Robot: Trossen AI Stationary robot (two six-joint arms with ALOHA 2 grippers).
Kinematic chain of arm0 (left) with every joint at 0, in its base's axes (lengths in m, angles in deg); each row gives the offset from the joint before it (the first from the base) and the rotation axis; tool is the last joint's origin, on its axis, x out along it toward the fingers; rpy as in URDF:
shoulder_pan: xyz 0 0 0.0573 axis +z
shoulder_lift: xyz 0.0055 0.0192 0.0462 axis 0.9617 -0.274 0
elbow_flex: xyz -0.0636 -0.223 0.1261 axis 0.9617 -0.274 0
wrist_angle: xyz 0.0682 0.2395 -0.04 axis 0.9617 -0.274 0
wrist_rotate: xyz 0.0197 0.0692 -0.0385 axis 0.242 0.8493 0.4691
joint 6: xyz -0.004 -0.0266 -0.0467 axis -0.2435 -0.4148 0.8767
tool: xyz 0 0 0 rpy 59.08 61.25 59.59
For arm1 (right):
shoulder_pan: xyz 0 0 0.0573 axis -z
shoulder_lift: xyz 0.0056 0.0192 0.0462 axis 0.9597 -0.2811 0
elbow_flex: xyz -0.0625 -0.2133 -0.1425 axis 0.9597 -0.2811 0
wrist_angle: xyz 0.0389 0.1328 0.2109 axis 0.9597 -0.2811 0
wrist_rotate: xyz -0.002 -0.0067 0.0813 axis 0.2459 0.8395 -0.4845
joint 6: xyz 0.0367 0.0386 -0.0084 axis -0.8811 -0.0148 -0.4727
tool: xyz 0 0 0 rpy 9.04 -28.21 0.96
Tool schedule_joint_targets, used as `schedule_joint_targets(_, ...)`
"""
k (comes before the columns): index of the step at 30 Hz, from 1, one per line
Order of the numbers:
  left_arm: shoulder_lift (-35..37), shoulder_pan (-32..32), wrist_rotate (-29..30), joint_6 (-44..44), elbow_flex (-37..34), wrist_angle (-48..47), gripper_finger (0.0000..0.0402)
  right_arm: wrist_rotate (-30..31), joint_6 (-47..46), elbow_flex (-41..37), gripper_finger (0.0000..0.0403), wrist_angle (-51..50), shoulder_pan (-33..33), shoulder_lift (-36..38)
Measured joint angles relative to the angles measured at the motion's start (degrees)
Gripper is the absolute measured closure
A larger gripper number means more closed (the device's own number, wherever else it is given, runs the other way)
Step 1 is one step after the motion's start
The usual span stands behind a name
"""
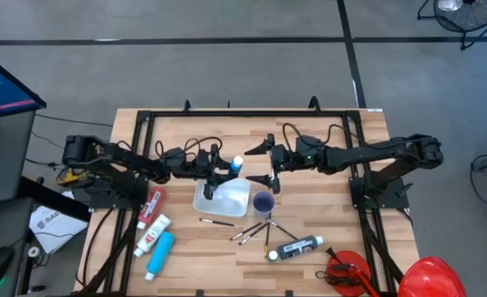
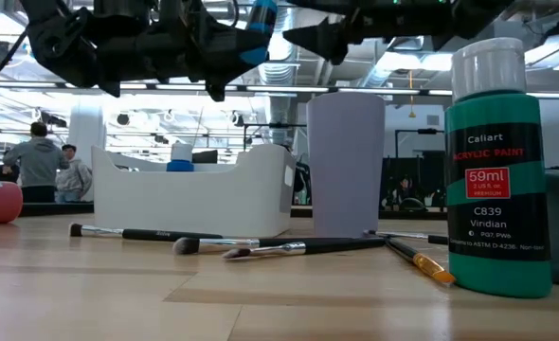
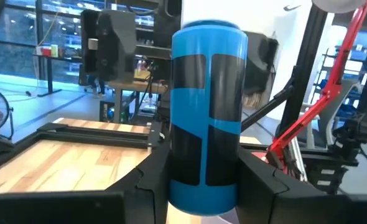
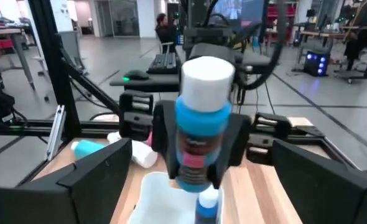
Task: Pick & Place Paint Supplies
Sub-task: Put the blue paint bottle into the white bin
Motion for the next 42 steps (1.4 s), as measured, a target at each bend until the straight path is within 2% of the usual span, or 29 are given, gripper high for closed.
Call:
schedule_joint_targets(3, 0.24, -0.58, 0.08, 0.11, 0.01, -0.09, 0.0279, 0.06, -0.34, 0.75, 0.0026, 3.17, -0.29, -2.38)
schedule_joint_targets(9, 0.28, -1.4, -0.03, 0.07, -0.12, 0.17, 0.028, 0.05, -6.0, 1.95, 0.0026, 0.45, 0.64, -2.59)
schedule_joint_targets(17, 0.31, -1.38, -0.01, 0.07, -1.3, 0.51, 0.028, 0.03, -8.02, 2.61, 0.0026, -2.59, 0.86, -1.84)
schedule_joint_targets(20, 0.31, -1.38, -0.02, 0.07, -1.3, 1.0, 0.028, 0.03, -7.97, 6.33, 0.0028, -9.6, 0.86, -1.83)
schedule_joint_targets(24, 0.31, -1.58, -0.5, 0.18, -1.3, 2.88, 0.0279, 0.22, -7.11, 15.87, 0.0041, -26.91, 0.54, -1.9)
schedule_joint_targets(27, 0.31, -2.33, -0.49, 0.07, -1.3, 4.13, 0.0281, 3.47, -5.21, 22.03, 0.0055, -35.27, -0.33, -1.8)
schedule_joint_targets(34, 0.31, -4.49, -0.51, -1.77, -1.3, 11.34, 0.0279, 4.26, -4.47, 30.11, 0.0081, -42.96, -1.72, -1.83)
schedule_joint_targets(42, 0.28, -4.52, -0.48, -1.5, -1.3, 12.14, 0.0279, 3.88, -4.34, 32.94, 0.0085, -45.21, -3.22, -1.85)
